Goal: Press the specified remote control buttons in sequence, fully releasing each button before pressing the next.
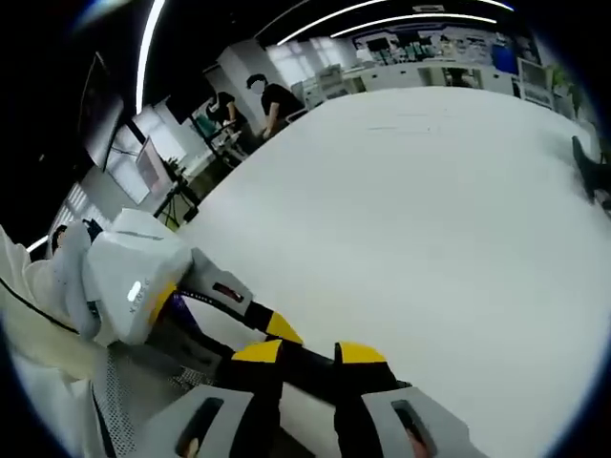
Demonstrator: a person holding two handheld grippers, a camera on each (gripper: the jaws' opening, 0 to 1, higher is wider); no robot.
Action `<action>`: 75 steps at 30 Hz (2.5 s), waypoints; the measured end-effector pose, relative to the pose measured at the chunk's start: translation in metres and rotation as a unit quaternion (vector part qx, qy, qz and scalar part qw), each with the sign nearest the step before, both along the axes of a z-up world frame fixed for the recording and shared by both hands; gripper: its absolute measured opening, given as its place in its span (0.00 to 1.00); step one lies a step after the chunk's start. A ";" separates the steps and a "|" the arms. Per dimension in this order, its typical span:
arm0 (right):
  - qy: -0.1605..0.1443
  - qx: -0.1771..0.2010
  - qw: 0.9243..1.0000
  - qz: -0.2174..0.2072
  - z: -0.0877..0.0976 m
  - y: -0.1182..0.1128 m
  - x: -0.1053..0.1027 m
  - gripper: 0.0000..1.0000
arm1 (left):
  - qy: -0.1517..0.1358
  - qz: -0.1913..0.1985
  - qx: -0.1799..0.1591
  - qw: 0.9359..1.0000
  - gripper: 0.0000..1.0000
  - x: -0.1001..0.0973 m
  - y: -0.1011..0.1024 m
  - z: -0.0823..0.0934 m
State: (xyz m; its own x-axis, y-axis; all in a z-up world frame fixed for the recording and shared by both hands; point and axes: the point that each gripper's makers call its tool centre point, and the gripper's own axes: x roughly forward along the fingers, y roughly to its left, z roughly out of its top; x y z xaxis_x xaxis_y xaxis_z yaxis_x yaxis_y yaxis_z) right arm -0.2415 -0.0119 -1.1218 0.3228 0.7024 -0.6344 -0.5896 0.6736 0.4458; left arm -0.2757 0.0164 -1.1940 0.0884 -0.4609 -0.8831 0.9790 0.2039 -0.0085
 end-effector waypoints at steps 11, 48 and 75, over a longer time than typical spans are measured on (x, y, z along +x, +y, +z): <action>-0.131 0.040 0.988 -0.065 0.056 -0.028 0.027 0.53 | -0.001 -0.005 0.004 1.000 0.21 0.016 0.002 -0.001; -0.196 0.045 0.962 -0.185 0.073 -0.093 0.023 0.98 | -0.041 -0.015 0.036 0.998 0.21 0.137 0.016 0.002; -0.172 0.038 0.963 -0.206 0.062 -0.101 0.030 0.97 | -0.069 -0.060 0.084 0.992 0.21 0.237 0.022 0.001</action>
State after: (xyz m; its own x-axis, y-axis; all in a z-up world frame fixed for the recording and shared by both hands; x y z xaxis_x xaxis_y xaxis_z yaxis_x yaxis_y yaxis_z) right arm -0.2117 -0.1132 -1.0599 0.7648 0.5107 -0.3927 -0.4015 0.8546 0.3294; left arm -0.0390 0.0388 -1.1927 0.1677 -0.3221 -0.9317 0.9857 0.0723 0.1524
